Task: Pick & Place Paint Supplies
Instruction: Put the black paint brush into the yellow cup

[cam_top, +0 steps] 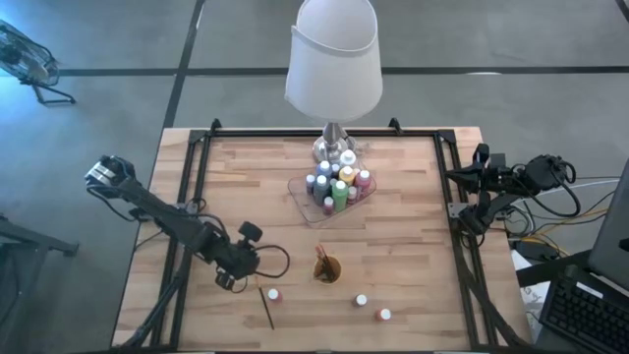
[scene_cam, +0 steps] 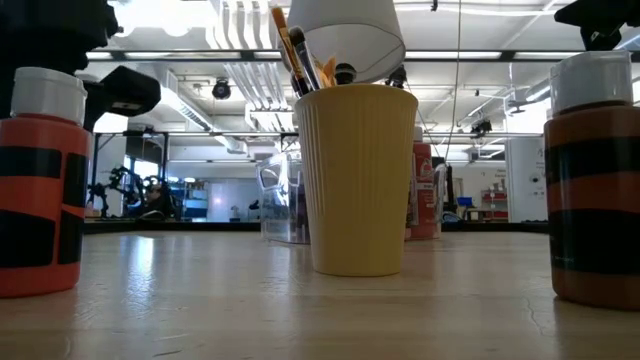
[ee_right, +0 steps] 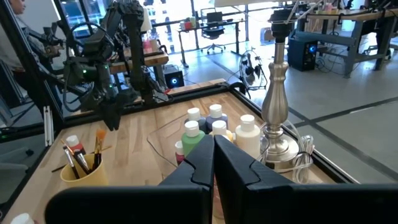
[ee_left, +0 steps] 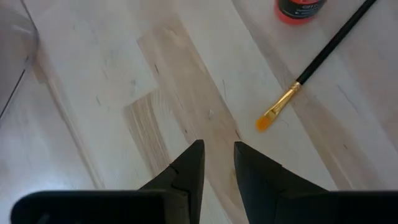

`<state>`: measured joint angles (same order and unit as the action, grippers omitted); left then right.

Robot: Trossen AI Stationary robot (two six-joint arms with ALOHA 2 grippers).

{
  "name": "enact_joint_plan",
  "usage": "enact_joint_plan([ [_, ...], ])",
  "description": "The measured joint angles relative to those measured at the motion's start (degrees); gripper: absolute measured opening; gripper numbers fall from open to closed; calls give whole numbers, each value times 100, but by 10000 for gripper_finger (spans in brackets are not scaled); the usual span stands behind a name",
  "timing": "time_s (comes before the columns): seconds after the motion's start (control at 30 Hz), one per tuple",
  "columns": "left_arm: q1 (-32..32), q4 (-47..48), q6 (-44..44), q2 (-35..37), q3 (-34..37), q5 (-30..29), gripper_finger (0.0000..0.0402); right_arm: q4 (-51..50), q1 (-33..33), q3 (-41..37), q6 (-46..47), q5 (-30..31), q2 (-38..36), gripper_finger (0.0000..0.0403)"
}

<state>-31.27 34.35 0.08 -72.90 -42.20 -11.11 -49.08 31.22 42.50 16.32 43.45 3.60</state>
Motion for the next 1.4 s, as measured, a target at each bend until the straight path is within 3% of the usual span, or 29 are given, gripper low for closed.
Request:
enact_joint_plan([
  [0.27, 2, -184, 65, -480, 117, 43, 92, 0, 2, 0, 0, -1, -1, 8],
  [0.67, -2, -217, 210, -1496, -308, 754, 92, 0, 0, 0, -2, -1, -2, 8],
  [1.2, -2, -296, 338, -1826, -543, 1131, 92, 0, 0, 0, 0, -1, 0, 8],
  [1.4, -2, -306, 338, -1836, -546, 1214, 68, 0, 1, 0, 0, 0, 0, 8],
])
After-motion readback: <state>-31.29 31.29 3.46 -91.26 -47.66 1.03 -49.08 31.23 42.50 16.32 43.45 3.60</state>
